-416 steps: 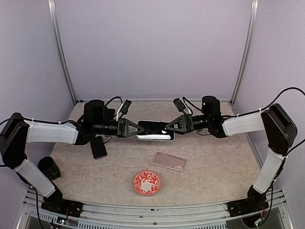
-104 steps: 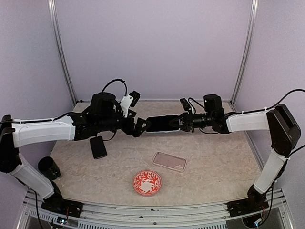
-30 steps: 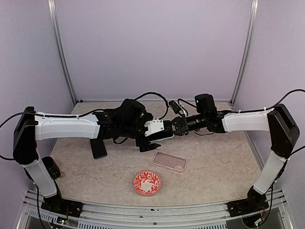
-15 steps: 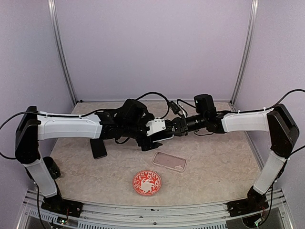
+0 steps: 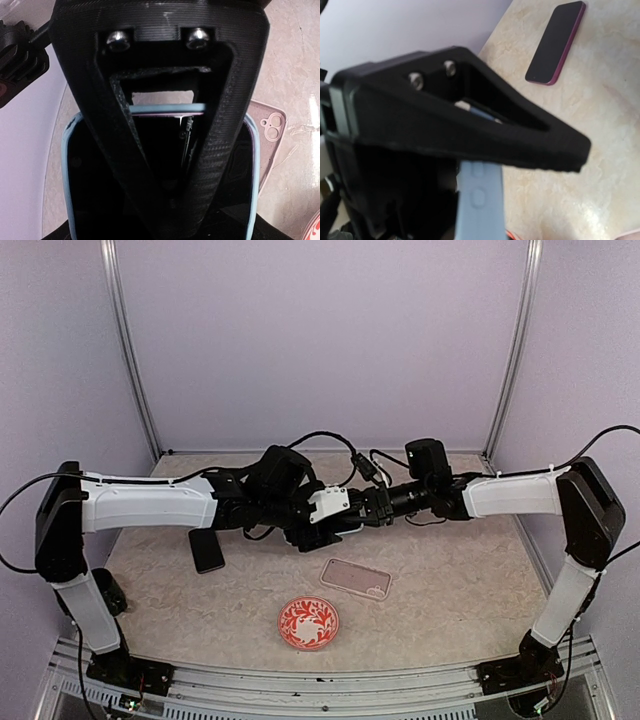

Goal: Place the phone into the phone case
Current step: Pass from the right arm to the left

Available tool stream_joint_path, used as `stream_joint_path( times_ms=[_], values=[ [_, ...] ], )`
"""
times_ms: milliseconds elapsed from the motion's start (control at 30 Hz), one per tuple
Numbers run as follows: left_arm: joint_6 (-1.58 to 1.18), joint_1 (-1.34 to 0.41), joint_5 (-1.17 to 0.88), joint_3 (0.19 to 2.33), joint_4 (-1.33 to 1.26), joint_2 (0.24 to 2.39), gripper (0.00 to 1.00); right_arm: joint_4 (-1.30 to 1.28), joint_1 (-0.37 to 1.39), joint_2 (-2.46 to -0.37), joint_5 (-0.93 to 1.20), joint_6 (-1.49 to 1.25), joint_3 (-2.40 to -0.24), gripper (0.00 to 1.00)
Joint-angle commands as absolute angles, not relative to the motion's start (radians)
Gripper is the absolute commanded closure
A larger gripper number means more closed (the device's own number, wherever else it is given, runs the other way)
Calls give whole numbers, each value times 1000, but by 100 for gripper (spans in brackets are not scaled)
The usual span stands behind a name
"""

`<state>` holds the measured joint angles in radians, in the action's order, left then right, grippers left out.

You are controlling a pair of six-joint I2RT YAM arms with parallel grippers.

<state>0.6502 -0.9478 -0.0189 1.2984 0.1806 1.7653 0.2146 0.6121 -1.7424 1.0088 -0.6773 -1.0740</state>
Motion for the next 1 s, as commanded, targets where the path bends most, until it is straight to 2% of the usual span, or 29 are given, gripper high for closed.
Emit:
stream_joint_path(
  times_ms=[0, 67, 100, 200, 267, 333, 667, 967],
  values=[
    [632, -956, -41, 1345, 183, 1786, 47, 272, 622, -1741, 1037, -678, -1116, 100],
    [628, -956, -31, 1345, 182, 1788, 48, 275, 621, -1740, 1040, -680, -1118, 100],
    [623, -956, -25, 1345, 181, 1789, 47, 278, 621, -1740, 1041, -683, -1118, 96],
    [614, -954, -7, 1341, 173, 1786, 47, 284, 615, -1732, 1042, -690, -1118, 67],
    [607, -950, -5, 1340, 170, 1784, 47, 283, 609, -1723, 1037, -688, -1117, 56],
    [597, -943, -5, 1342, 173, 1784, 48, 282, 600, -1713, 1036, -689, -1110, 49],
    [512, -885, 86, 1402, 244, 1813, 51, 206, 561, -1675, 994, -626, -1078, 40],
    [397, -831, 131, 1522, 346, 1910, 50, 85, 509, -1632, 819, -553, -1046, 33]
  ],
)
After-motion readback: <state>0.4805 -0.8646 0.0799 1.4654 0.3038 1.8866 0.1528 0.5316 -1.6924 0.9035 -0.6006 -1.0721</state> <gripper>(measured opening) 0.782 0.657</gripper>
